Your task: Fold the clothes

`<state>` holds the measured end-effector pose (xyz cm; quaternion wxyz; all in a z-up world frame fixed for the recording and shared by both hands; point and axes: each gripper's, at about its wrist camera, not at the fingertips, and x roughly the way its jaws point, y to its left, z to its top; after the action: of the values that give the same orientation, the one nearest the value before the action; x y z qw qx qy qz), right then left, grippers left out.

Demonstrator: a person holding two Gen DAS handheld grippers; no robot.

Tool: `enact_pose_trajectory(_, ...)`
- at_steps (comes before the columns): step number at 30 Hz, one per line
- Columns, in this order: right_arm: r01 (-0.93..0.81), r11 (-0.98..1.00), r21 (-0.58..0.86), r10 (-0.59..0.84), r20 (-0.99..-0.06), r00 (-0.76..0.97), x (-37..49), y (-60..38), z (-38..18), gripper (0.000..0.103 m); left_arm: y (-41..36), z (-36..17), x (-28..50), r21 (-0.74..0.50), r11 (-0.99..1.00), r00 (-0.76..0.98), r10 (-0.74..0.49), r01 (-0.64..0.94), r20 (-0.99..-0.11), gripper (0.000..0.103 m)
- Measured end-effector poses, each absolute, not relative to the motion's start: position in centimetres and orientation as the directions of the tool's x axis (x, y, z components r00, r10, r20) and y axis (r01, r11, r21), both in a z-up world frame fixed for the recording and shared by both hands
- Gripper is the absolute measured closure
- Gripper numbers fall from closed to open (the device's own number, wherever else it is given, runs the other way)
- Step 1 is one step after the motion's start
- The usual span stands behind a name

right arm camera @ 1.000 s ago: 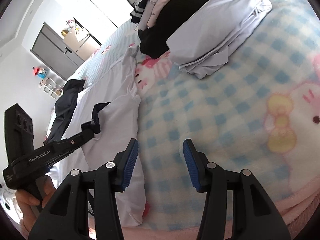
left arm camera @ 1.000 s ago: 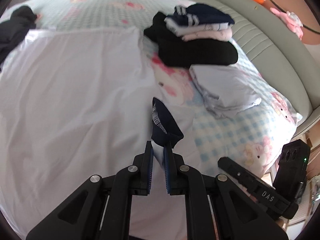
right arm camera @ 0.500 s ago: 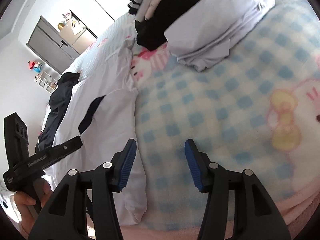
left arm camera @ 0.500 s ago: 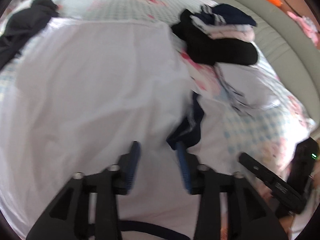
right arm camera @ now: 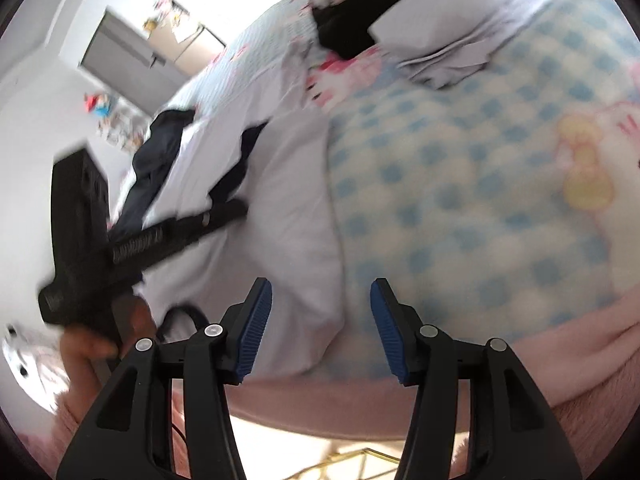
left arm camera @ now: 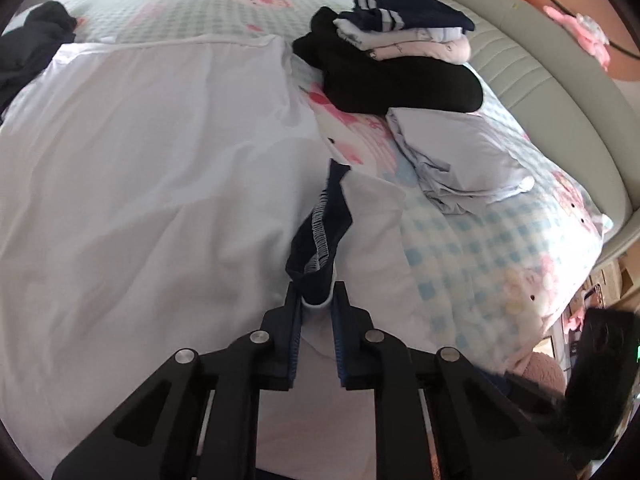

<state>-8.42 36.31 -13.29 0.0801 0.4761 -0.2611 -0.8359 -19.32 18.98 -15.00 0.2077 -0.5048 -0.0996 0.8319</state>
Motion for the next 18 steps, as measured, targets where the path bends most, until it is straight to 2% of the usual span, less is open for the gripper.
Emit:
enact_pose_trajectory(5,-0.164,-0.889,0.428,-0.289,-0.801,-0.524,-8.0,35.9,-13.5,0.056,17.4,-15.0,-19.3,-0.316,-0.923,-0.410,0.380,-0.218,-0.829,0.096)
enact_pose_trajectory(11,-0.222,-0.921,0.321,-0.173,-0.845,-0.505,-7.5,35.4,-13.7,0.055,15.7,-15.5,-18.3,-0.328,-0.923,-0.394,0.383,-0.203,-0.835,0.092)
enact_pose_trajectory(14,-0.253,-0.923,0.290,-0.130,-0.853,-0.505,-7.1,35.7,-13.6,0.054,15.1,-15.5,-18.4,-0.383,-0.904,-0.359,0.428,-0.192,-0.829,0.092)
enact_pose_trajectory(15,-0.263,-0.919,0.294,-0.126,-0.850,-0.511,-6.9,36.0,-13.5,0.054,14.9,-15.5,-18.4,-0.404,-0.896,-0.350,0.445,-0.186,-0.825,0.087)
enact_pose_trajectory(17,-0.278,-0.914,0.295,-0.119,-0.851,-0.512,-6.7,36.3,-13.5,0.053,14.5,-15.5,-18.3,-0.437,-0.884,-0.349,0.468,-0.168,-0.812,0.071)
enact_pose_trajectory(18,-0.281,-0.913,0.296,-0.119,-0.852,-0.510,-6.6,36.3,-13.5,0.053,14.1,-15.4,-18.2,-0.447,-0.881,-0.356,0.472,-0.157,-0.806,0.067)
